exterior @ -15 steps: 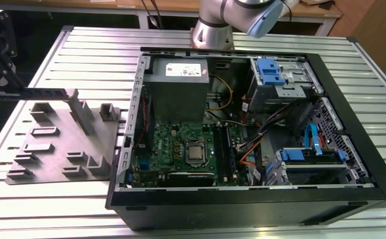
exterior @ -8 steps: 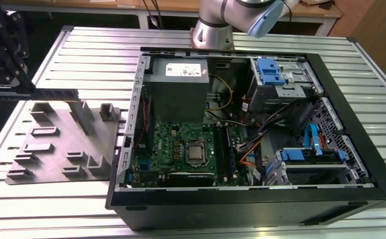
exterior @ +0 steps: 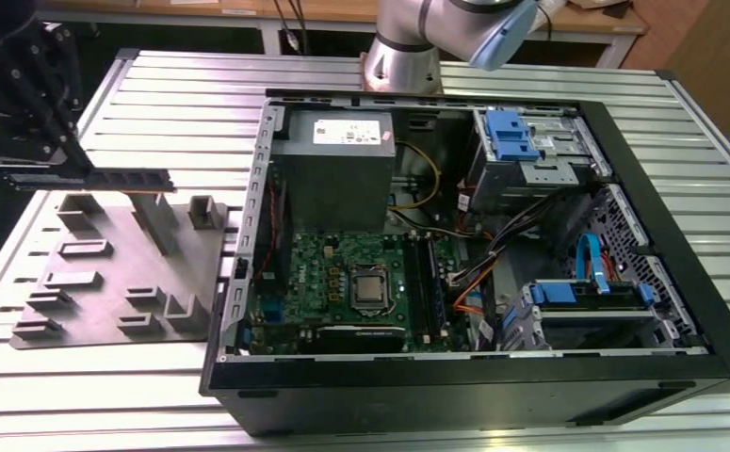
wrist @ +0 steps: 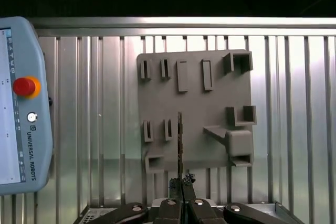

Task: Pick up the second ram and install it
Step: 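Pick up the second ram and move it above second insertion slot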

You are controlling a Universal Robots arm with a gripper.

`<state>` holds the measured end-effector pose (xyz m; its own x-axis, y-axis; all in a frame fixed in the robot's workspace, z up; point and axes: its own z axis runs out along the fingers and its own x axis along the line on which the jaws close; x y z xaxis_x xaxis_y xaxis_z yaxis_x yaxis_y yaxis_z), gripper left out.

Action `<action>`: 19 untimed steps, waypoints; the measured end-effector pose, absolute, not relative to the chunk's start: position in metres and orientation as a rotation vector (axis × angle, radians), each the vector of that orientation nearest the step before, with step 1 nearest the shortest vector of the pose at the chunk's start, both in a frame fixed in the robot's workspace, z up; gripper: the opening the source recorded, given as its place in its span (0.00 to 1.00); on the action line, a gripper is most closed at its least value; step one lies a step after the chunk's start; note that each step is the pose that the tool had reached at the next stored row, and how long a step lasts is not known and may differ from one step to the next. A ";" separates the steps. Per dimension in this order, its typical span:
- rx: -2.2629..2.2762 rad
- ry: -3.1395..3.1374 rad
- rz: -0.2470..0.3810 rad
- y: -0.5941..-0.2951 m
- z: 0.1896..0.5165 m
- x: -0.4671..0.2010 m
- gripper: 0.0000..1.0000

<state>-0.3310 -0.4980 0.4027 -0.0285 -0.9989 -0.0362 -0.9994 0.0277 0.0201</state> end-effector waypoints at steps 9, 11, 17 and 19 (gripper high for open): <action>-2.176 2.248 0.062 -0.498 0.402 -0.308 0.08; -2.175 2.249 0.062 -0.498 0.402 -0.303 0.08; -2.172 2.252 0.062 -0.498 0.401 -0.287 0.08; -2.171 2.253 0.062 -0.498 0.401 -0.281 0.08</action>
<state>-0.2815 -0.4980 0.4008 -0.0370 -0.9987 -0.0363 -0.9991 0.0363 0.0200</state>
